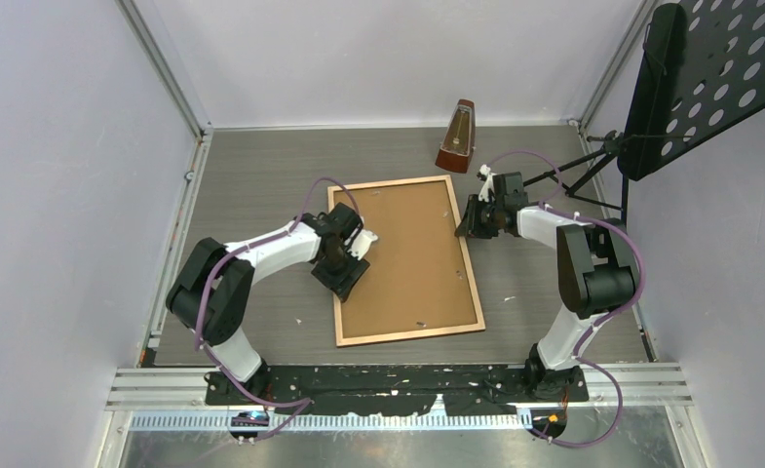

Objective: Put the photo into the frame
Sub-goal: Install the photo frame at the center of the board.

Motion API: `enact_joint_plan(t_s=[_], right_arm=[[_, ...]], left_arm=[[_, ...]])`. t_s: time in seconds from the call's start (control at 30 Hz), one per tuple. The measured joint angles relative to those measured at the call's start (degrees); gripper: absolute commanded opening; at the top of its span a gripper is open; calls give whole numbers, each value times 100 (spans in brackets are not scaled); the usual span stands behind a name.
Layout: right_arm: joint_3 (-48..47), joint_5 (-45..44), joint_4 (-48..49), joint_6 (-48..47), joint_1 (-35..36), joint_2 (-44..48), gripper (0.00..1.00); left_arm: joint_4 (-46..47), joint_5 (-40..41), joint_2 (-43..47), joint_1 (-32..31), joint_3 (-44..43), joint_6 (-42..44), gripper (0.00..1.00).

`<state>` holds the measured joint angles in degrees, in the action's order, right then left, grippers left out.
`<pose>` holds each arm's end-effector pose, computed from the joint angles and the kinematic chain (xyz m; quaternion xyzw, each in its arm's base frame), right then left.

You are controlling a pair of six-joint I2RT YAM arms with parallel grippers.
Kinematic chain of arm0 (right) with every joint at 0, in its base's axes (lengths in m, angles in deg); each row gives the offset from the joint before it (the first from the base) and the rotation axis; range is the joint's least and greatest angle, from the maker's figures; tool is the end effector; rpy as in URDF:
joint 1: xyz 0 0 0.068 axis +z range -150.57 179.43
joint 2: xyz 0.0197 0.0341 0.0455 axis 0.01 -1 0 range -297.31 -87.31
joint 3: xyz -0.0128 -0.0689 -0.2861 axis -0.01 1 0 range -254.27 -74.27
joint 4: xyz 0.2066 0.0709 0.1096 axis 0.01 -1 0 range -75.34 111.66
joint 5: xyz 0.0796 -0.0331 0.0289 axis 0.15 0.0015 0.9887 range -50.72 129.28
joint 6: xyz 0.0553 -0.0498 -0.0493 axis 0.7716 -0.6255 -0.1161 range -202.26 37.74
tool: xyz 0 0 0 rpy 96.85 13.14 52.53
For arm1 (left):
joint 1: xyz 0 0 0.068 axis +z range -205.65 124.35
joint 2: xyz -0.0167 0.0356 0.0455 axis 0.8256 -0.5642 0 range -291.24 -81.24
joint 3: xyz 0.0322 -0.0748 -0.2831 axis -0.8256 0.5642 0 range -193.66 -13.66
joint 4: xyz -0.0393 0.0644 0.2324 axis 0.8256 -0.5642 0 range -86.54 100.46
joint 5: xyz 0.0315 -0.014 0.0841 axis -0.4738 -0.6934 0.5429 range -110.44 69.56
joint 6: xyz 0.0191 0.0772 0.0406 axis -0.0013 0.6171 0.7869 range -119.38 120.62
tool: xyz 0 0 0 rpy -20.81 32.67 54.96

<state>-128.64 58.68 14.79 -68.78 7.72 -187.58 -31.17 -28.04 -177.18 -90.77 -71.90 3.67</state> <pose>0.3545 0.0784 0.1556 -0.0114 0.9356 0.2162 0.2788 0.2342 -0.1776 0.1570 0.3307 0.9369 -0.0891 0.0708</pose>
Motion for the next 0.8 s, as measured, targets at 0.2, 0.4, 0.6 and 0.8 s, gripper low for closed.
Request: enact_joint_plan(t_s=[0.2,0.4,0.6,0.8], right_arm=[[0,4,-2,0,-15,0,6],[0,2,-2,0,-20,0,6],[0,2,-2,0,-26,0,6],[0,4,-2,-2,-28,0,6]], left_arm=[[2,-35,2,15,0,-24,41],[-13,-72,11,37,0,-70,33],[-28,-111,46,63,2,-96,56],[-17,-197,166,153,2,48,78]])
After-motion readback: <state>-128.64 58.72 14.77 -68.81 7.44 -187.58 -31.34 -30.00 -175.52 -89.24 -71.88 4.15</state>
